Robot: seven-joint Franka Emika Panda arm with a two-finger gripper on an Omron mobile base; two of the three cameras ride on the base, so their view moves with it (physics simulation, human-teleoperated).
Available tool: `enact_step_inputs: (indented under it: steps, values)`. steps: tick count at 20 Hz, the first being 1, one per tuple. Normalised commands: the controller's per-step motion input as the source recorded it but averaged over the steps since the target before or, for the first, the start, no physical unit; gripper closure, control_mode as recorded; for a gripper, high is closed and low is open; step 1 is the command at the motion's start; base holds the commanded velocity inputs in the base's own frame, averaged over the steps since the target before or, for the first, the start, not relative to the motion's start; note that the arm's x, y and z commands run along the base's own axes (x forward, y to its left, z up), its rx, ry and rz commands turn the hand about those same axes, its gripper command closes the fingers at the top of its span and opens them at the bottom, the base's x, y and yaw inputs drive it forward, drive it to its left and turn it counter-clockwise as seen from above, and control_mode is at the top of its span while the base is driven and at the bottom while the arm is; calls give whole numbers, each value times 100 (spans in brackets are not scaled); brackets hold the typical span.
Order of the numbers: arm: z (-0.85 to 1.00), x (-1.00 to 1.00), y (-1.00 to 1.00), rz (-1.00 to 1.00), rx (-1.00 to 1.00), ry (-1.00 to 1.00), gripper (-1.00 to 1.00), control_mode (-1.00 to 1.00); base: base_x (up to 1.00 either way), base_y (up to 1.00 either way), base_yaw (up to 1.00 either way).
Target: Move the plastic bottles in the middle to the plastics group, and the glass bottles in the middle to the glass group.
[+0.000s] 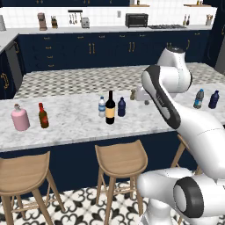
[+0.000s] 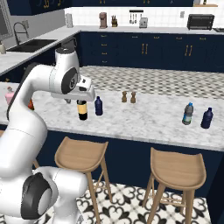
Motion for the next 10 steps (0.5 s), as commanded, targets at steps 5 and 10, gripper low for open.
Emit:
enact_step_inputs:
  steps: [5,10]
  values:
    - [0,17,1,-1,0,0,-100,-100,0,0,0]
    - [-16,6,62,0,0,-10,-100,-100,0,0,0]
